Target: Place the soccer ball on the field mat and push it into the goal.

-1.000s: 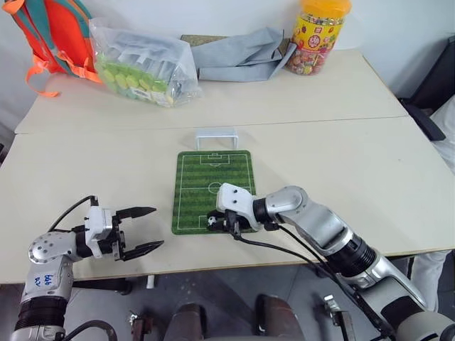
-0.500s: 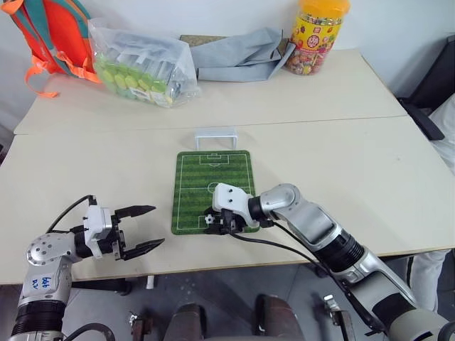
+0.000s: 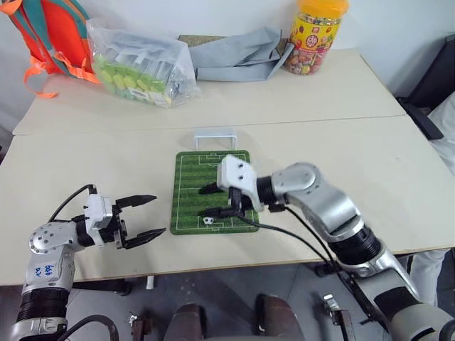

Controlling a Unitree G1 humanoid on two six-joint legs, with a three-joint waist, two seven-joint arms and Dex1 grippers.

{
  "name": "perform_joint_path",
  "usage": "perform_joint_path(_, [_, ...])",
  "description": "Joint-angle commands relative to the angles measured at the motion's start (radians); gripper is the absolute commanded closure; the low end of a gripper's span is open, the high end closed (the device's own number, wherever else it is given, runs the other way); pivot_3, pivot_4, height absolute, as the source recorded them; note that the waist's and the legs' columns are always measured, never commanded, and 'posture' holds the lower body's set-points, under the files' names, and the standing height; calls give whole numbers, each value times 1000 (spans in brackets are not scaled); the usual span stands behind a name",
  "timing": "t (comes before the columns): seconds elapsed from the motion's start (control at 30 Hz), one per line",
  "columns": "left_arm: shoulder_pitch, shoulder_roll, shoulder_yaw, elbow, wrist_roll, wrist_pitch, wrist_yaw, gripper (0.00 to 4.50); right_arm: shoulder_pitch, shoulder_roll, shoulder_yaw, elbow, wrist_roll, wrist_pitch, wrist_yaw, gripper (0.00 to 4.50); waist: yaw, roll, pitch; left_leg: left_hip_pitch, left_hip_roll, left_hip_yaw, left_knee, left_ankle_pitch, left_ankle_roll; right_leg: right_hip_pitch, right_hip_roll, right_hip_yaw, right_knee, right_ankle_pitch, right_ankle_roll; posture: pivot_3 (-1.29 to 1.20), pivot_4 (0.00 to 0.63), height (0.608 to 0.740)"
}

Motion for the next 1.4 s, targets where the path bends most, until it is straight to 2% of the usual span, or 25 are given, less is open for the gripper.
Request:
perform_joint_path(0.03, [-8, 10, 15, 29, -18, -10, -33, 0, 58, -7, 32, -63, 20, 41, -15, 3259, 1, 0, 0, 0, 0, 0, 0, 0, 0, 0, 0, 0, 0, 0, 0, 0, 150, 740])
perform_joint_path(0.13, [-10, 18, 17, 48, -18, -17, -61, 0, 101, -9, 87, -63, -6, 27, -25, 4400, 0, -1, 0, 0, 0, 1, 0, 0, 0, 0, 0, 0, 0, 0, 0, 0, 150, 740])
perform_joint_path(0.17, [-11, 19, 19, 51, -17, -19, -63, 0, 113, -3, 98, -60, -5, 30, -29, 4481, 0, -1, 0, 0, 0, 1, 0, 0, 0, 0, 0, 0, 0, 0, 0, 0, 150, 740])
perform_joint_path(0.6, [34, 27, 42, 1, -23, -9, -51, 0, 119, 62, 146, 181, -50, -98, -3, 4481, -1, -1, 0, 0, 0, 1, 0, 0, 0, 0, 0, 0, 0, 0, 0, 0, 150, 740])
perform_joint_path(0.83, [11, 29, 47, 12, -21, -5, -37, 0, -10, 121, 6, 463, -110, -228, -116, 4481, -3, -1, 0, 1, 0, 2, 1, 0, 0, 0, 0, 1, 1, 0, 0, 0, 150, 740])
perform_joint_path(0.93, [-13, 27, 49, 27, -17, -7, -30, 0, -66, 126, -60, 524, -119, -261, -162, 4481, -1, -1, 0, 1, 0, 2, 1, 0, 0, 0, 0, 1, 1, 0, 0, 0, 150, 740])
perform_joint_path(1.13, [-119, 1, 63, 104, -9, -13, 47, 0, -106, 102, -232, 452, -53, -205, -221, 4481, -2, -1, 0, 0, 0, 2, 0, 0, 0, 0, 0, 0, 1, 0, 0, 0, 150, 740])
perform_joint_path(1.4, [-201, 1, 84, 187, -3, -6, 128, 0, 16, -65, -332, 328, 27, -193, -92, 4481, -2, -1, 0, 0, 0, 2, -1, 0, 0, 0, 0, 0, 0, 0, 0, 0, 150, 740])
